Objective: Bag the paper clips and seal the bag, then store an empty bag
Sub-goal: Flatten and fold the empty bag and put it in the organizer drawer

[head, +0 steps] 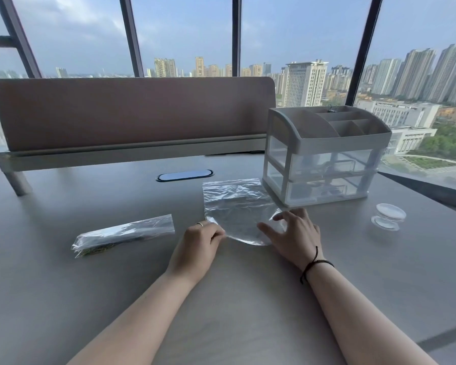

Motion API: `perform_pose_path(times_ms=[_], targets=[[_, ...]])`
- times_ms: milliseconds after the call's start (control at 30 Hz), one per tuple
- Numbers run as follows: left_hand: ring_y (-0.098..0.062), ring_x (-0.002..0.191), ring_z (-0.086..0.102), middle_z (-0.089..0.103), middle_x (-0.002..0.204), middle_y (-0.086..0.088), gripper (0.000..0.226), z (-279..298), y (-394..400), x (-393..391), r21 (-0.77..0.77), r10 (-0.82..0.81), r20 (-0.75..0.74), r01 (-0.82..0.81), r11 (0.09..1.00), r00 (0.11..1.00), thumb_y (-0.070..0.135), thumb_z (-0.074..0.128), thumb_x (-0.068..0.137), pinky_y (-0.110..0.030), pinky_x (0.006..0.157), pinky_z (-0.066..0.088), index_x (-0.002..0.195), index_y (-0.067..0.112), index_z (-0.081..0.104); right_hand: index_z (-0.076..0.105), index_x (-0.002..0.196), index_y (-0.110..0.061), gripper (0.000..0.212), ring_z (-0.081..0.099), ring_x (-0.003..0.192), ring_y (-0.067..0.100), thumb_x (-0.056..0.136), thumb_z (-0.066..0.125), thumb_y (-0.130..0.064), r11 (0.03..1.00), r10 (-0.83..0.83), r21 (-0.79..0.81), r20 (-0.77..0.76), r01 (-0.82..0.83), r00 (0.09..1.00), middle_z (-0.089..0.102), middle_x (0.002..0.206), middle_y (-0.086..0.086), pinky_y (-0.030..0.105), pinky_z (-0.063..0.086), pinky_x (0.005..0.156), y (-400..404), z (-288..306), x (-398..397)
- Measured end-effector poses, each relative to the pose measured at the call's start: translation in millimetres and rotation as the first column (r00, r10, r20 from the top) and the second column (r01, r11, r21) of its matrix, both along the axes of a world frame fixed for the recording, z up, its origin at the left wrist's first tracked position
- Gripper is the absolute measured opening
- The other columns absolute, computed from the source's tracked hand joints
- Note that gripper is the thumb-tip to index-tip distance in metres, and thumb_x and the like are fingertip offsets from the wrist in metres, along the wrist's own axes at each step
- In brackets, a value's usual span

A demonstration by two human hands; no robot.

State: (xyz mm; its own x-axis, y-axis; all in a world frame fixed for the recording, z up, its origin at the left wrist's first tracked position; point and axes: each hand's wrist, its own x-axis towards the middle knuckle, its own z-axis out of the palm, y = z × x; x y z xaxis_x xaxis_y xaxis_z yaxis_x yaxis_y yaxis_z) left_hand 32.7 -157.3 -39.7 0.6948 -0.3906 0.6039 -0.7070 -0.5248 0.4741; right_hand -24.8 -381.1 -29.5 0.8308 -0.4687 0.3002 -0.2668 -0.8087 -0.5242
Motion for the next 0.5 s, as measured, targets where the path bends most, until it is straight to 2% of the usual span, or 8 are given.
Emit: perform_pose_path(times_ms=[133, 200, 267, 367, 433, 500], targets=[[-0.01, 0.065, 0.058, 0.069, 0.071, 0.0, 0.006, 0.4, 5.0, -3.7, -0.031, 0.032, 0.032, -0.031, 0.999, 0.999, 0.009, 0.074, 0.086, -0.019, 0.062, 0.04, 0.081, 0.012, 0.073, 0.06, 0.115, -0.045, 0.079, 0.034, 0.136, 0.021, 0.053, 0.051, -0.092, 0.975, 0.171, -0.14, -0.032, -0.173, 0.985, 0.033, 0.148, -0.004, 0.042, 0.019, 0.116, 6.8, 0.2, -11.0], [-0.012, 0.065, 0.062, 0.072, 0.072, 0.0, 0.005, 1.5, 9.4, -5.9, -0.038, 0.038, 0.049, -0.036, 0.999, 0.998, 0.011, 0.073, 0.088, -0.021, 0.061, 0.042, 0.083, 0.012, 0.073, 0.065, 0.111, -0.043, 0.075, 0.035, 0.135, 0.02, 0.055, 0.05, -0.091, 0.939, 0.245, -0.232, -0.073, -0.255, 0.967, 0.043, 0.144, -0.007, 0.042, 0.018, 0.116, 7.6, -3.2, -13.7], [-0.017, 0.067, 0.066, 0.073, 0.074, -0.001, 0.005, 1.8, 15.0, -8.8, -0.03, 0.037, 0.06, -0.035, 0.999, 0.998, 0.014, 0.072, 0.09, -0.028, 0.062, 0.049, 0.085, 0.012, 0.074, 0.071, 0.096, -0.035, 0.053, 0.051, 0.12, 0.017, 0.069, 0.052, -0.076, 0.92, 0.285, -0.263, -0.066, -0.292, 0.956, 0.063, 0.121, -0.009, 0.036, 0.029, 0.108, 8.0, -6.2, -14.8], [-0.018, 0.066, 0.067, 0.073, 0.073, 0.0, 0.012, 2.1, 25.4, -14.8, -0.026, 0.034, 0.074, -0.032, 0.999, 0.997, 0.022, 0.068, 0.091, -0.033, 0.06, 0.052, 0.086, 0.014, 0.075, 0.071, 0.083, -0.022, 0.029, 0.065, 0.093, 0.027, 0.083, 0.049, -0.041, 0.924, 0.297, -0.249, -0.005, -0.289, 0.955, 0.072, 0.092, -0.002, 0.033, 0.045, 0.082, 8.0, -8.9, -22.4], [-0.014, 0.062, 0.066, 0.072, 0.07, 0.002, 0.009, 1.6, 33.2, -20.1, -0.019, 0.026, 0.099, -0.024, 1.0, 0.995, 0.02, 0.07, 0.089, -0.031, 0.06, 0.05, 0.084, 0.015, 0.076, 0.067, 0.084, -0.019, 0.025, 0.065, 0.087, 0.029, 0.087, 0.049, -0.035, 0.92, 0.287, -0.282, 0.017, -0.27, 0.958, 0.071, 0.089, -0.001, 0.034, 0.047, 0.068, 8.3, -9.6, -31.7], [-0.013, 0.062, 0.065, 0.073, 0.07, 0.003, 0.003, 0.7, 41.0, -26.1, -0.007, 0.006, 0.107, -0.005, 1.0, 0.994, 0.014, 0.075, 0.087, -0.03, 0.061, 0.049, 0.085, 0.016, 0.076, 0.065, 0.086, -0.019, 0.021, 0.064, 0.086, 0.029, 0.09, 0.052, -0.034, 0.92, 0.279, -0.293, 0.024, -0.26, 0.96, 0.07, 0.091, -0.002, 0.033, 0.045, 0.063, 9.2, -9.4, -41.7]])
